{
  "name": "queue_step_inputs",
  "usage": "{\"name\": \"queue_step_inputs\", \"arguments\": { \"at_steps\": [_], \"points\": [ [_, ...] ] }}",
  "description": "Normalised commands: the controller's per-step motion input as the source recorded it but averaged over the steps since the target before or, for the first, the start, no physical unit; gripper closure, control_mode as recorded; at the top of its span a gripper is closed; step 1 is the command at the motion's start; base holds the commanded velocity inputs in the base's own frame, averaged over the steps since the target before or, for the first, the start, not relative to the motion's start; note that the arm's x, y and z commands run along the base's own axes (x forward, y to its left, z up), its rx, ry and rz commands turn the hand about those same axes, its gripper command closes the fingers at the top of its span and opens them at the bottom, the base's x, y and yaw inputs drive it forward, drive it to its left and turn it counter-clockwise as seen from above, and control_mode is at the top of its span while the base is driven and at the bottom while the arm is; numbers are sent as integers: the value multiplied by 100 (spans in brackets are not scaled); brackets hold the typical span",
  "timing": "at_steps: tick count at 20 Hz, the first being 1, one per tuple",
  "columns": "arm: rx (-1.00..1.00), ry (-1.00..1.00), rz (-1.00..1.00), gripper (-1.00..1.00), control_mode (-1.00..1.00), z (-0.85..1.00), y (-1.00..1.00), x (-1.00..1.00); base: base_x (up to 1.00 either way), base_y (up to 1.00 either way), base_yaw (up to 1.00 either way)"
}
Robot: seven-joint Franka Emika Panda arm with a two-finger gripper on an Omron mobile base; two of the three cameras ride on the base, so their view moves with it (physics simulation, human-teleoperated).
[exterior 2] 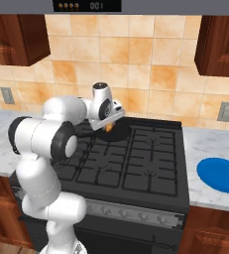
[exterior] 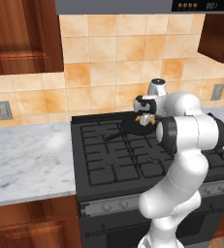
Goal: Pick the croissant and place it on the pan. Then turn on the stove to warm the croissant.
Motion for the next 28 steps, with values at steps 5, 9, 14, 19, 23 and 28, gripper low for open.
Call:
{"name": "queue_step_inputs", "arguments": {
  "at_steps": [5,9,14,19,23,28],
  "points": [
    [0,10,0,100,-100,-29,0,25,0,0,0],
    [0,10,0,100,-100,-28,0,28,0,0,0],
    [0,10,0,100,-100,-29,0,33,0,0,0],
    [0,9,0,100,-100,-32,0,33,0,0,0],
    [0,8,0,100,-100,-32,0,35,0,0,0],
    [0,7,0,100,-100,-29,0,31,0,0,0]
  ]
}}
